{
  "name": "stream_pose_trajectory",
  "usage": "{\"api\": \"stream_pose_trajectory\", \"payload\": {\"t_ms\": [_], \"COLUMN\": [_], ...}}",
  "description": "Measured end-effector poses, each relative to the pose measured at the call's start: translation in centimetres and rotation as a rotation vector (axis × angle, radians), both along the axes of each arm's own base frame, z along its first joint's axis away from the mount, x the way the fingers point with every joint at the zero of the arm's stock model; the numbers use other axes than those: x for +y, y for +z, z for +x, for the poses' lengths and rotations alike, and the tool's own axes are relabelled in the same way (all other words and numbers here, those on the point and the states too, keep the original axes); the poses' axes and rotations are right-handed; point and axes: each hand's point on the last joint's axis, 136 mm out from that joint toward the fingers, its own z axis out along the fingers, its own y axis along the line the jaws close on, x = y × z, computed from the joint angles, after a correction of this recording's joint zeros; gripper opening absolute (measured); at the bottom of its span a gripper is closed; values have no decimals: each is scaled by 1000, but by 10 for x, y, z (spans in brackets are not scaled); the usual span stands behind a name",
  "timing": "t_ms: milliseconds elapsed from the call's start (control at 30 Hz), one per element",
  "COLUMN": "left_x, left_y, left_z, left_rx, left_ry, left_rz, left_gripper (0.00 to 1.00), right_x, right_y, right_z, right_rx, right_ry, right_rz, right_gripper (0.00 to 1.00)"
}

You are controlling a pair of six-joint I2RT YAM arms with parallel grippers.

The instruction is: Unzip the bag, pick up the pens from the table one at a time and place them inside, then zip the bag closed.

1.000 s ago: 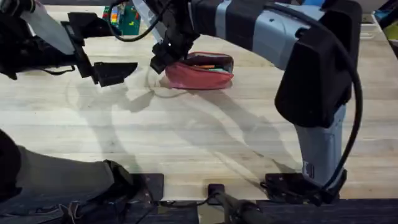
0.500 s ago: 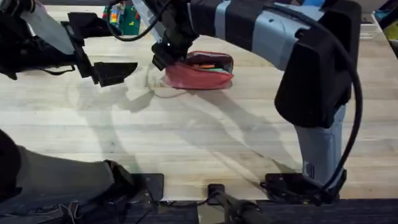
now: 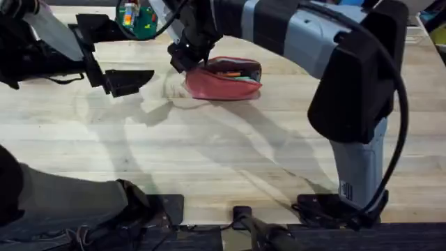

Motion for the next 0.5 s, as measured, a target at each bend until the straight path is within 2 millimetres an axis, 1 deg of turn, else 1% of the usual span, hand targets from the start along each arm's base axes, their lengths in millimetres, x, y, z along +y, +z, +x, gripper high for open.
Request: {"api": "stream_pose_trajectory", "payload": {"t_ms": [500], "left_x": [0], "left_y": [0], "left_z": [0], "left_rx": [0], "left_ry": [0], "left_rz": [0], "left_gripper": [993], "right_x": [0], "right_y": [0], "right_z": [0], "right_rx": [0], "right_ry": [0], "right_rz": [0], "right_gripper": [31]}}
